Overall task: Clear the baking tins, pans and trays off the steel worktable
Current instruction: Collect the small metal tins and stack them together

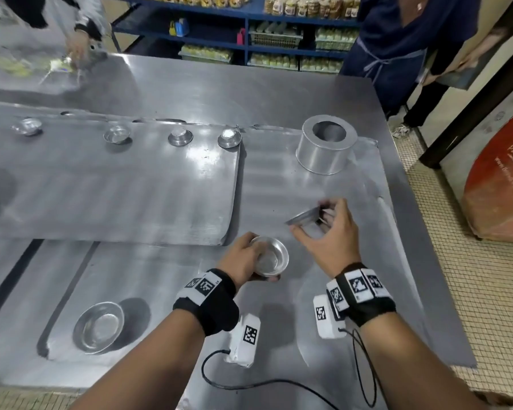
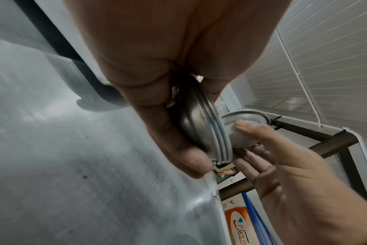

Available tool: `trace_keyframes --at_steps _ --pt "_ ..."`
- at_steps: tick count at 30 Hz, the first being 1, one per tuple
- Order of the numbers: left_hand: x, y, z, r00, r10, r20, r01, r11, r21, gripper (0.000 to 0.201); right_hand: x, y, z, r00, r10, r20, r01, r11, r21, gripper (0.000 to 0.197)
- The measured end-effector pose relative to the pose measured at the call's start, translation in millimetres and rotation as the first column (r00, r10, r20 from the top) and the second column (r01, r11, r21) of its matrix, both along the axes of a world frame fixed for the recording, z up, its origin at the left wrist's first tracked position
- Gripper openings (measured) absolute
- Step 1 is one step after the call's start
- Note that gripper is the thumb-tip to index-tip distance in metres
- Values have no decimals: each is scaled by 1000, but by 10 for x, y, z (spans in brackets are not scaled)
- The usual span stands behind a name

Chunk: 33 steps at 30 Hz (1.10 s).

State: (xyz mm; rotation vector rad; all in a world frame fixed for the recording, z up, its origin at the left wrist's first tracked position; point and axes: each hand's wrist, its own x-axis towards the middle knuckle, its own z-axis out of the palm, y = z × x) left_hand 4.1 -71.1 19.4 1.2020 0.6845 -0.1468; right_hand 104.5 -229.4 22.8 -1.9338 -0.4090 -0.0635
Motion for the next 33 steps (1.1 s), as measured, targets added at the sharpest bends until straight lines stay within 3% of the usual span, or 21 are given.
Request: trace_keyframes --at_steps 3,8,16,22,26,33 --pt "-147 94 19 999 28 34 -27 999 -19 28 -399 122 65 998 58 -38 -54 993 100 62" --pt "-389 272 100 998 40 57 -33 991 -129 49 -872 311 56 987 154 -38 -150 984 96 65" --pt "-730 558 118 997 -14 74 14 1000 -7 20 -1349 625 -18 973 218 -69 -214 975 63 61" --pt "-950 841 44 997 -2 78 -3 998 65 23 -1580 856 -19 954 281 -110 -277 960 43 55" --pt "-1066 1053 -19 996 19 89 -28 994 103 19 -1653 1000 -8 920 351 -175 -349 936 42 63" --pt "-1097 1387 -61 987 121 109 -129 989 72 16 -1329 1291 -68 842 457 -288 -497 864 -80 76"
